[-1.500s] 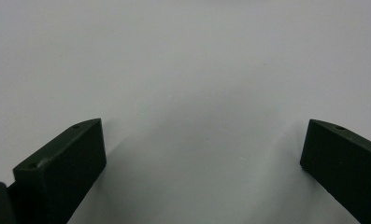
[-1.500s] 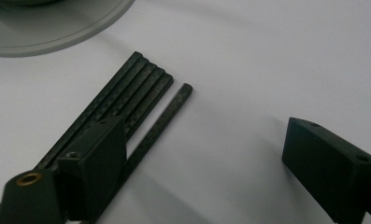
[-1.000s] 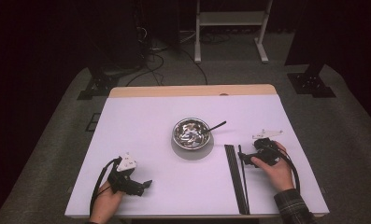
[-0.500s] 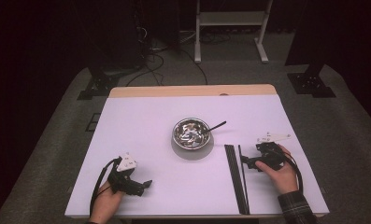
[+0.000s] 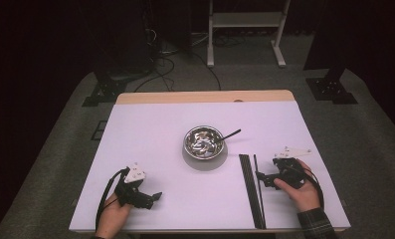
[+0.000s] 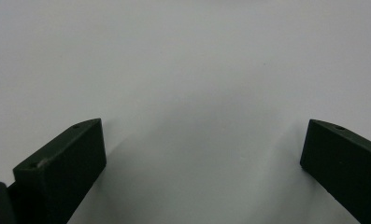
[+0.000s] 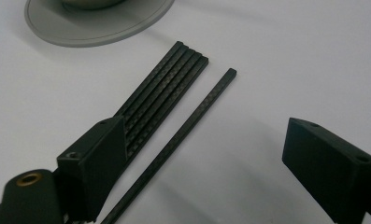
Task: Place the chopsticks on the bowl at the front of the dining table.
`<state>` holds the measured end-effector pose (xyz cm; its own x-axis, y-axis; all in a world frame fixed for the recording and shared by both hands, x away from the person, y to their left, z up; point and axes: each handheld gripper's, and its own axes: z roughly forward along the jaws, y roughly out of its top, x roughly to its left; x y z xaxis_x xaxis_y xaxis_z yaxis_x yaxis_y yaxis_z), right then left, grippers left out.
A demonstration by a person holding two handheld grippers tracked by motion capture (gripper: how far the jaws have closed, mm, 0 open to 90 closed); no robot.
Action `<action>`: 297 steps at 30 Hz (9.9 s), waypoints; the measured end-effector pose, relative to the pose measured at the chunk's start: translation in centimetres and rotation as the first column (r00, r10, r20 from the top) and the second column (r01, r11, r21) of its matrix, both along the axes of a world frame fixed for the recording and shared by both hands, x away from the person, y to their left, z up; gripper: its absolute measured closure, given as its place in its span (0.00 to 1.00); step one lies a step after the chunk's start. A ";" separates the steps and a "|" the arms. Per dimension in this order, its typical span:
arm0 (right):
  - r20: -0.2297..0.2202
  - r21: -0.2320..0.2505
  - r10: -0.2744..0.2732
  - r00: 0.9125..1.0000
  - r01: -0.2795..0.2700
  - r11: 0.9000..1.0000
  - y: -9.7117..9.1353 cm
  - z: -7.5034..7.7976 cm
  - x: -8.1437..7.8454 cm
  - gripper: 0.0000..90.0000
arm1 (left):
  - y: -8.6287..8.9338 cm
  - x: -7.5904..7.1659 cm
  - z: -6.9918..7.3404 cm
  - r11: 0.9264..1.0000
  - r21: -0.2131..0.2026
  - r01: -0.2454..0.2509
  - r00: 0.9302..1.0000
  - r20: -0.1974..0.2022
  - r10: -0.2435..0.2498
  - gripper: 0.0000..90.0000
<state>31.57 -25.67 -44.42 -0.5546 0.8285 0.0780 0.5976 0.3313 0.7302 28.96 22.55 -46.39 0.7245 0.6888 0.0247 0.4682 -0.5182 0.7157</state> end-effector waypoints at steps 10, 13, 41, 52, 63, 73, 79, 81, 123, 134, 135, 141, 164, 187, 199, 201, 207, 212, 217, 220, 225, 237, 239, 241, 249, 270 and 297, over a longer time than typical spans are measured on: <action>0.005 0.005 0.010 1.000 -0.010 1.000 -0.2 0.1 -1.5 0.14 | 0.0 0.0 0.0 1.000 0.000 0.000 1.000 0.000 0.000 0.00; 0.004 0.003 0.011 1.000 -0.011 1.000 -0.2 0.1 -1.9 0.14 | 0.0 0.0 0.0 1.000 0.000 0.000 1.000 0.000 0.000 0.00; -0.017 -0.019 0.057 0.998 -0.058 0.998 -0.1 -0.5 -7.0 0.14 | 0.0 0.0 0.0 1.000 0.000 0.000 1.000 0.001 0.000 0.00; -0.038 -0.033 0.068 0.997 -0.069 0.997 0.0 -1.1 -7.9 0.14 | 0.0 0.0 0.0 1.000 0.001 0.000 1.000 0.001 0.000 0.00; -0.033 -0.083 0.075 0.997 -0.077 0.994 0.5 -1.4 -8.1 0.14 | 0.0 0.0 0.0 1.000 0.000 0.000 1.000 0.001 0.000 0.00; -0.030 -0.105 0.069 0.997 -0.071 0.992 0.3 -1.4 -8.1 0.14 | 0.0 0.0 0.0 1.000 0.001 0.000 1.000 0.001 0.000 0.00; -0.027 -0.117 0.055 0.998 -0.058 0.991 0.0 -1.4 -8.1 0.14 | 0.0 0.0 0.0 1.000 0.001 0.000 1.000 0.001 0.000 0.00; -0.028 -0.120 0.050 0.998 -0.053 0.991 -0.2 -1.4 -8.0 0.14 | 0.0 0.0 0.0 1.000 0.000 0.000 1.000 0.001 0.000 0.00; -0.035 -0.118 -0.042 0.998 0.038 0.992 -4.1 -1.1 -6.7 0.14 | 0.0 0.0 0.0 1.000 0.000 0.000 1.000 0.000 0.000 0.00; -0.034 -0.127 -0.069 0.997 0.064 0.990 -5.1 -1.0 -6.5 0.14 | 0.0 0.0 0.0 1.000 0.000 0.000 1.000 0.001 0.000 0.00; -0.032 -0.125 -0.073 0.997 0.069 0.990 -5.2 -1.0 -6.4 0.14 | 0.0 0.0 0.0 1.000 0.000 0.000 1.000 0.000 0.000 0.00; -0.031 -0.125 -0.092 0.995 0.087 0.988 -5.9 -1.0 -6.3 0.14 | 0.0 0.0 0.0 1.000 0.000 0.000 1.000 0.001 0.000 0.00; -0.035 -0.117 -0.156 0.987 0.151 0.982 -8.3 -1.0 -6.1 0.14 | 0.0 0.0 0.0 1.000 0.000 0.000 1.000 0.001 0.000 0.00; -0.046 -0.107 -0.122 0.992 0.116 0.987 -7.5 -0.7 -5.4 0.16 | 0.0 0.0 0.0 1.000 0.001 0.000 1.000 0.001 0.000 0.00; -0.019 -0.088 -0.093 0.996 0.091 0.992 -6.3 0.0 -4.4 0.28 | 0.0 0.0 0.0 1.000 0.001 0.000 1.000 0.001 0.000 0.00; -0.017 -0.081 -0.085 0.996 0.083 0.993 -6.1 0.1 -4.2 0.31 | 0.0 0.0 0.0 1.000 0.001 0.000 1.000 0.001 0.000 0.00; -0.009 -0.059 -0.057 0.998 0.056 0.997 -5.8 0.2 -3.5 0.45 | 0.0 0.0 0.0 1.000 0.001 0.000 1.000 0.001 0.000 0.00; -0.015 -0.049 -0.045 0.999 0.044 0.998 -5.7 0.0 -3.1 0.50 | 0.0 0.0 0.0 1.000 0.001 0.000 1.000 0.001 0.000 0.00; -0.019 -0.031 -0.024 1.000 0.024 0.999 -5.3 0.0 -2.6 0.58 | 0.0 0.0 0.0 1.000 0.001 0.000 1.000 0.001 0.000 0.00; -0.024 -0.035 -0.006 1.000 0.005 0.999 -5.0 -0.1 -2.2 0.64 | 0.0 0.0 0.0 1.000 0.001 0.000 1.000 0.001 0.000 0.00; -0.040 -0.039 0.017 0.999 -0.018 0.999 -4.5 -0.2 -1.7 0.73 | 0.0 0.0 0.0 1.000 0.001 0.000 1.000 0.001 0.000 0.00; -0.059 -0.043 0.030 0.998 -0.033 0.999 -4.2 -0.7 -1.5 0.89 | 0.0 0.0 0.0 1.000 0.001 0.000 1.000 0.001 0.000 0.00; -0.060 -0.042 0.034 0.998 -0.037 0.998 -4.3 -0.7 -1.5 0.91 | 0.0 0.0 0.0 1.000 0.001 0.000 1.000 0.001 0.000 0.00; -0.058 -0.041 0.036 0.998 -0.039 0.998 -4.2 -0.7 -1.5 0.93 | 0.0 0.0 0.0 1.000 0.001 0.000 1.000 0.001 0.000 0.00; -0.053 -0.034 0.030 0.998 -0.032 0.999 -4.3 -0.9 -1.6 0.95 | 0.0 0.0 0.0 1.000 0.001 0.000 1.000 0.002 0.000 0.00; -0.042 -0.017 0.017 0.999 -0.018 1.000 -4.4 -0.3 -1.7 0.95 | 0.0 0.0 0.0 1.000 0.001 0.000 1.000 0.001 0.000 0.00; 0.005 0.022 0.066 0.998 -0.066 0.998 -2.5 1.8 -1.1 0.95 | 0.0 0.0 0.0 1.000 0.001 0.000 1.000 0.000 0.000 0.00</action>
<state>30.48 -28.14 -42.61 -0.6083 0.7882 0.0932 0.5719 0.3539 0.7400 28.96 22.55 -46.40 0.7248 0.6885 0.0253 0.4678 -0.5188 0.7155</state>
